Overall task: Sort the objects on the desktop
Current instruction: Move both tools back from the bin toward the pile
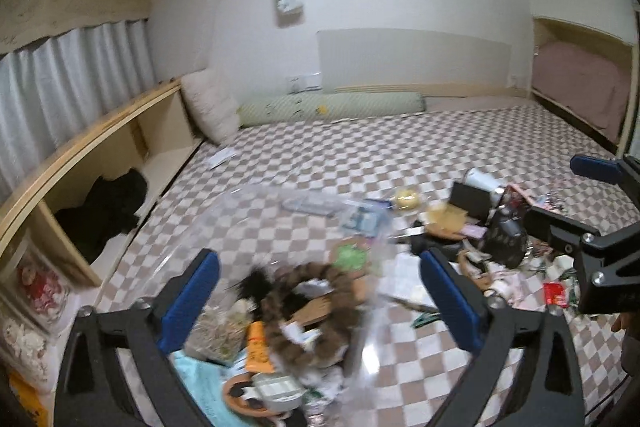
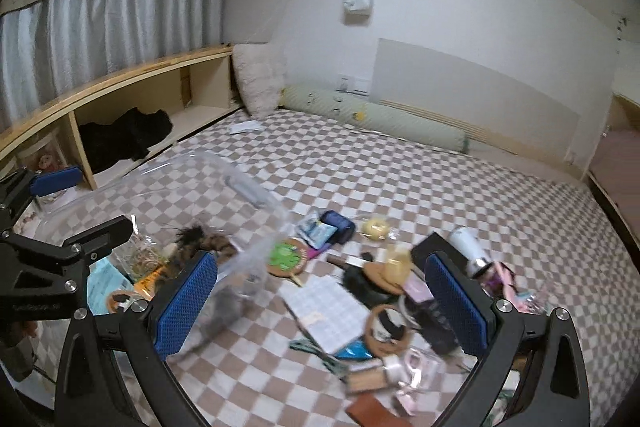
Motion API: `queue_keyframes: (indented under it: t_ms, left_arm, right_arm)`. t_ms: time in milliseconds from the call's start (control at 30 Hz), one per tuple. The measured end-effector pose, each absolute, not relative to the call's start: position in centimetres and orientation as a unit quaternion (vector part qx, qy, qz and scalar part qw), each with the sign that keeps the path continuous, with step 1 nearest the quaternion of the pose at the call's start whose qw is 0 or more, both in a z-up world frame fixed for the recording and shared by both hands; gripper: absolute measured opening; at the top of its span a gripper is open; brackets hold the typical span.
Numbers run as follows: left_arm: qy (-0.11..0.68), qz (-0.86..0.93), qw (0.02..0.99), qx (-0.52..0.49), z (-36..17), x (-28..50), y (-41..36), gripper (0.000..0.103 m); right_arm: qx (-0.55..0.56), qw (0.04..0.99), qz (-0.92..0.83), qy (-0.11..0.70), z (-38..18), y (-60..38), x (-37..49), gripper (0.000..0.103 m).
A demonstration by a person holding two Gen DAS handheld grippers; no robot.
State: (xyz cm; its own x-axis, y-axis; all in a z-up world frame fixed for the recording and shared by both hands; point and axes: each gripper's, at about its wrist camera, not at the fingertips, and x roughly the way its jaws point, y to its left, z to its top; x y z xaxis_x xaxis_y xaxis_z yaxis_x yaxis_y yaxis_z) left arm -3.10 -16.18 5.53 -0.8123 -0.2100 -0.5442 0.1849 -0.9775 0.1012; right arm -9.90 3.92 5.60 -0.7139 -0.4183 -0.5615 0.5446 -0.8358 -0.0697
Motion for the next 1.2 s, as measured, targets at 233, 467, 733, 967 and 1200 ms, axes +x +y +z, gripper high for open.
queue_keyframes:
  t_ms: [233,467,733,967,1200]
  left_arm:
    - [-0.037,-0.957,0.063,0.282,5.3,-4.7,-11.0,0.103]
    - [-0.037,-0.952,0.034,0.303,2.8,-6.7,-7.4,0.103]
    - [-0.027,-0.943,0.012,0.331,-0.6,-9.2,-4.2,0.103]
    - [-0.013,-0.932,-0.007,0.362,-4.8,-11.2,-2.9,0.103]
    - [-0.053,-0.922,-0.02,0.383,-9.5,-12.1,-1.7,0.102]
  right_arm:
    - [0.294,0.21,-0.928,0.087,3.7,10.2,-10.8,0.103]
    - [0.326,0.151,-0.931,0.063,0.9,16.2,-12.5,0.103]
    - [0.359,0.132,-0.92,0.078,-2.3,19.5,-13.2,0.103]
    - [0.383,0.142,-0.908,0.088,-6.2,20.8,-13.8,0.103]
    - [0.415,0.16,-0.886,0.128,-10.3,19.8,-14.6,0.076]
